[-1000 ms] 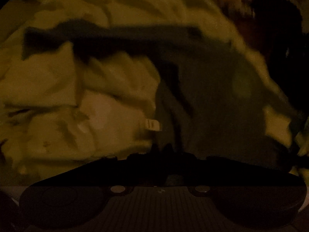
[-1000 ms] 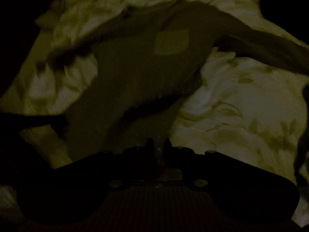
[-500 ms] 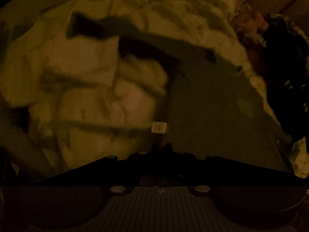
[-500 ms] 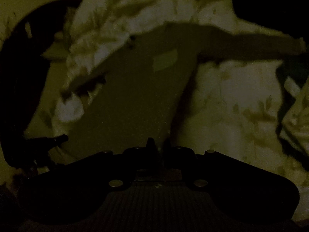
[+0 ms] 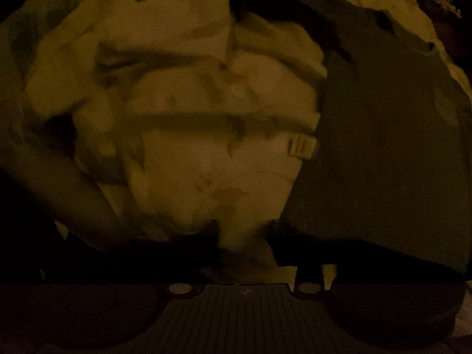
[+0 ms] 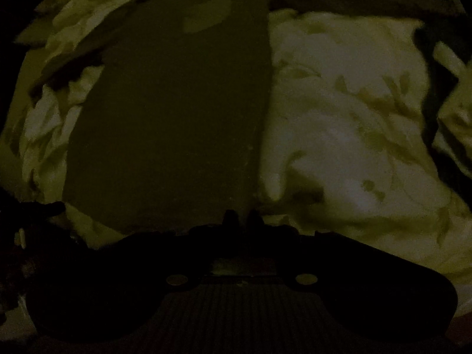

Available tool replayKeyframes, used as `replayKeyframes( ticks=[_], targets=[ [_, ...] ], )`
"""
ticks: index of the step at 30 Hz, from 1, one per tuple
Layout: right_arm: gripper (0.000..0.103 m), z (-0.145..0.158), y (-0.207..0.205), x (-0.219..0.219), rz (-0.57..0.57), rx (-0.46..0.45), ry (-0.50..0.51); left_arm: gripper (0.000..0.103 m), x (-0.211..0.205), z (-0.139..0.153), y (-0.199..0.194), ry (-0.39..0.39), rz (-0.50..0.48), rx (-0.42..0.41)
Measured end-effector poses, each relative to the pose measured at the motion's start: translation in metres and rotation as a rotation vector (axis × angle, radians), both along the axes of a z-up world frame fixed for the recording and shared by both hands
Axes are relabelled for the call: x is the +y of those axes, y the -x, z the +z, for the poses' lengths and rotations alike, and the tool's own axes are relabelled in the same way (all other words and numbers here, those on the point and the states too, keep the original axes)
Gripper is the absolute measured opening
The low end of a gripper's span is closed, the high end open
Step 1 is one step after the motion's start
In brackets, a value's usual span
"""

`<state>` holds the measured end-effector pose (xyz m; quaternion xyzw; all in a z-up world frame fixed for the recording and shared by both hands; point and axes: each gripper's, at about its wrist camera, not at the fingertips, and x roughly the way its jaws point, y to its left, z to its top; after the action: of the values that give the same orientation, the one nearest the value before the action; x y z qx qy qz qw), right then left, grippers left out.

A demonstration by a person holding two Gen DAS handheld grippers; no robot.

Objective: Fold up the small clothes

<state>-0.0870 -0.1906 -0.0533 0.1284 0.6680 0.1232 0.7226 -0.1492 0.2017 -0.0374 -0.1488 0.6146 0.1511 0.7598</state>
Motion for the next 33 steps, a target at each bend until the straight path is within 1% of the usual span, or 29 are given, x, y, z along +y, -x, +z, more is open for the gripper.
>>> replayKeyframes(
  ticks=[2,3,5,8,11,15,18,20,22,24,27,30,33],
  targets=[
    [0.02,0.0,0.0,-0.011,-0.055,0.009,-0.017,0.103,-0.001,0.008,-0.004,-0.029,-0.012,-0.009],
    [0.026,0.003,0.001,-0.019,-0.078,0.004,-0.028,0.103,-0.003,0.014,-0.007,-0.042,-0.023,-0.022],
    [0.034,0.01,0.0,-0.034,-0.129,-0.017,-0.055,0.103,-0.006,0.024,-0.015,-0.063,-0.036,-0.037],
    [0.034,0.026,-0.011,-0.061,-0.21,-0.064,-0.075,0.103,-0.01,0.039,-0.029,-0.052,-0.047,-0.068],
    [0.034,0.046,-0.038,-0.099,-0.318,-0.146,-0.076,0.103,-0.023,0.047,-0.045,-0.03,-0.062,-0.084],
    [0.036,0.065,-0.087,-0.151,-0.455,-0.232,-0.033,0.103,-0.047,0.059,-0.06,-0.007,-0.107,-0.109],
    [0.038,0.072,-0.123,-0.182,-0.502,-0.28,0.054,0.103,-0.067,0.061,-0.063,0.008,-0.14,-0.103],
    [0.039,0.067,-0.146,-0.199,-0.515,-0.272,0.11,0.103,-0.079,0.062,-0.062,0.015,-0.151,-0.088],
    [0.039,0.058,-0.163,-0.21,-0.535,-0.265,0.131,0.103,-0.088,0.062,-0.058,0.027,-0.151,-0.066],
    [0.038,0.04,-0.177,-0.22,-0.557,-0.229,0.13,0.103,-0.093,0.062,-0.053,0.025,-0.149,-0.041],
    [0.038,0.02,-0.193,-0.222,-0.595,-0.175,0.196,0.103,-0.099,0.062,-0.048,0.01,-0.149,-0.003],
    [0.037,0.004,-0.207,-0.222,-0.574,-0.146,0.25,0.103,-0.102,0.066,-0.047,-0.004,-0.151,0.012],
    [0.036,-0.012,-0.222,-0.224,-0.551,-0.119,0.263,0.103,-0.107,0.067,-0.048,-0.014,-0.152,0.028]
  ],
)
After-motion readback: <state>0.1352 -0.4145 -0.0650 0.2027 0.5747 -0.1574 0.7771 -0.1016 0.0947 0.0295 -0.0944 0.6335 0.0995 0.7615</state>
